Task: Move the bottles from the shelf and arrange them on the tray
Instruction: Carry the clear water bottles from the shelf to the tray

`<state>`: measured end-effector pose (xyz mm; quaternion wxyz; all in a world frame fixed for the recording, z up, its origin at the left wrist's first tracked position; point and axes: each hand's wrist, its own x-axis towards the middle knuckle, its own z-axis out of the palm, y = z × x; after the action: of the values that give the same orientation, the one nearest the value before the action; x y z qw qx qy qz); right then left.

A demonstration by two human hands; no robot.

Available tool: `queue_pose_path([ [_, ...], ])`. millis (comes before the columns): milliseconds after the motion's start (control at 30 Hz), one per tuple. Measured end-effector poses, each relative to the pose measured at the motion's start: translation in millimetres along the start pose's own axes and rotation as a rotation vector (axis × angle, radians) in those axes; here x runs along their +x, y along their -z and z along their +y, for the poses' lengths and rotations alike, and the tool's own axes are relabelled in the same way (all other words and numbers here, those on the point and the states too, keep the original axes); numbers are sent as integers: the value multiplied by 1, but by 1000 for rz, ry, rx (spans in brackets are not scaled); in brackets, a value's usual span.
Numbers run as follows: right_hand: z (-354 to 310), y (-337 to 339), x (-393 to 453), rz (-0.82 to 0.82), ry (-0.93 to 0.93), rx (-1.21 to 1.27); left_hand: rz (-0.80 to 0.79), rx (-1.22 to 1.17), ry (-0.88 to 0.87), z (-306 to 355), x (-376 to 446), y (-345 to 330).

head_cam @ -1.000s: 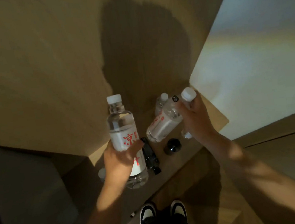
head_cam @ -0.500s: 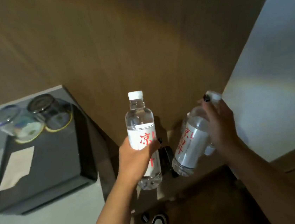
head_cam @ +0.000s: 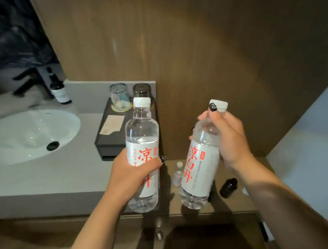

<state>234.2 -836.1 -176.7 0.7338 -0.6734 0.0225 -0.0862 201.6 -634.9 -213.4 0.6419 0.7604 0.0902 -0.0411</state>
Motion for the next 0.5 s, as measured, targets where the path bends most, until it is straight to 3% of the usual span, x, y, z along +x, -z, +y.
queue_pose_path([
  [267,4,-170,-32,-133,37,-83,103,-10,11,-22,-31,169],
  [500,26,-323,-66,-184,75,-114,135,118,-36,-52,-47,317],
])
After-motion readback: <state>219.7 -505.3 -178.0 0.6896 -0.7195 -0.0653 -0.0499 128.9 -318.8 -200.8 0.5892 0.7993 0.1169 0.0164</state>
